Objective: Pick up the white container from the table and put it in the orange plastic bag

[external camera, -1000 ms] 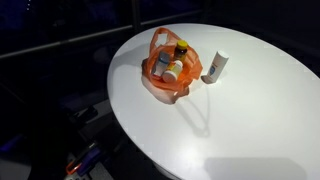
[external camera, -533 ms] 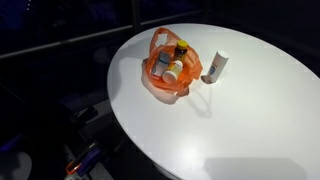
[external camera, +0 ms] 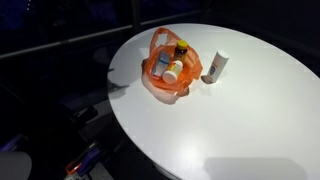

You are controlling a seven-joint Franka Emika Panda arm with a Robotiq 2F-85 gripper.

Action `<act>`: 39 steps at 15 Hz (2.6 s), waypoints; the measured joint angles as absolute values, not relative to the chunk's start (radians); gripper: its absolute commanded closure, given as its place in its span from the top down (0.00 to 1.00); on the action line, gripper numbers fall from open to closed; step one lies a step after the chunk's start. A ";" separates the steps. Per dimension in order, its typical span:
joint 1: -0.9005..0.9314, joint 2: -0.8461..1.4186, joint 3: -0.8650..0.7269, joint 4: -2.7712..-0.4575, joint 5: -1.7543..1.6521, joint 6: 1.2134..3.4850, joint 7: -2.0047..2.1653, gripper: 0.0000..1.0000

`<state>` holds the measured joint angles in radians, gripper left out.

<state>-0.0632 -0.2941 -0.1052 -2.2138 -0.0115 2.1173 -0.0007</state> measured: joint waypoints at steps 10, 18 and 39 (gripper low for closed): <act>-0.118 -0.035 -0.101 -2.095 -0.182 2.245 0.251 1.00; -0.118 -0.002 -0.109 -2.085 -0.208 2.281 0.319 1.00; -0.048 0.407 -0.277 -1.882 -0.315 2.511 0.634 1.00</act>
